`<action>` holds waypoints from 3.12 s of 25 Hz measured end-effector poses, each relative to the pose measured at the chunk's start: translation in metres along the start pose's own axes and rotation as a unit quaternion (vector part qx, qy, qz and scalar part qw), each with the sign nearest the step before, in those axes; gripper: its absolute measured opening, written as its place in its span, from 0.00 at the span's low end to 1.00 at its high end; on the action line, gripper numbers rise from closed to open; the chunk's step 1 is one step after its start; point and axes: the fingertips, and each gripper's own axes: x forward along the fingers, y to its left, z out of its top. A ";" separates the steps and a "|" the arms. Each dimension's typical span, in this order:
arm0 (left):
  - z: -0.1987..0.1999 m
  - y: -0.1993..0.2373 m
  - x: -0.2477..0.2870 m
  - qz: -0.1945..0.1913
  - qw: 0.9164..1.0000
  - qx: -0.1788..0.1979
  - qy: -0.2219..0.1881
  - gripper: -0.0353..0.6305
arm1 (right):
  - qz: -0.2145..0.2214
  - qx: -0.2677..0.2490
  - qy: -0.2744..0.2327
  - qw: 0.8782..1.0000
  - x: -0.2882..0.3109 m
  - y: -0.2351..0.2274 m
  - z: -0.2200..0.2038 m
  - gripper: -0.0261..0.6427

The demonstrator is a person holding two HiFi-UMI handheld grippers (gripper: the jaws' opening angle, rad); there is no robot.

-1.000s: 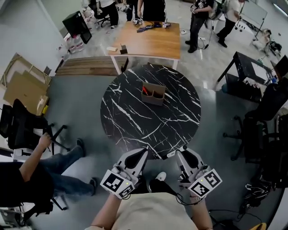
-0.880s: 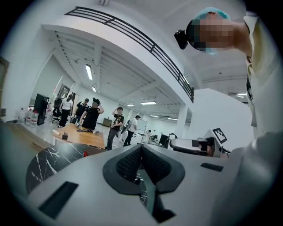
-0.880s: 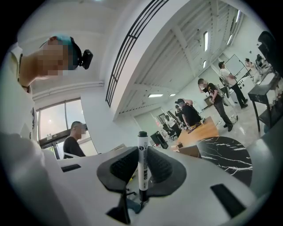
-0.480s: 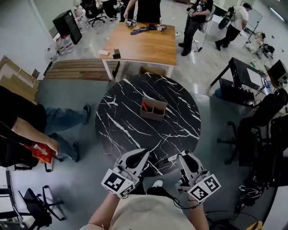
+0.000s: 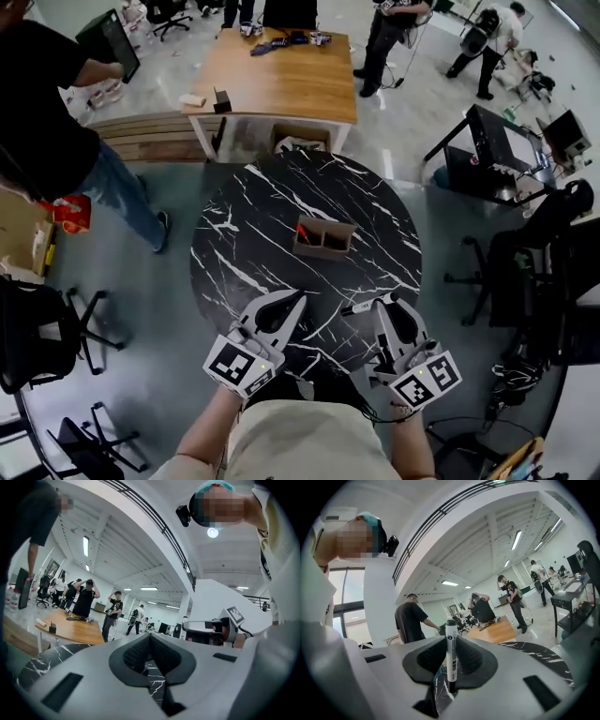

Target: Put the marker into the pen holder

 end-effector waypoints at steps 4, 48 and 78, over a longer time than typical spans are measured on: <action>0.000 0.028 0.013 0.031 0.999 -0.005 -0.018 0.07 | -0.036 -0.029 -0.008 0.999 0.024 -0.023 0.005 0.16; -0.111 0.096 0.087 0.123 0.991 -0.018 0.058 0.07 | -0.042 -0.200 0.121 0.971 0.193 -0.190 -0.189 0.16; -0.092 0.069 0.071 0.120 0.992 0.000 0.032 0.07 | -0.027 -0.169 0.073 0.983 0.152 -0.135 -0.125 0.06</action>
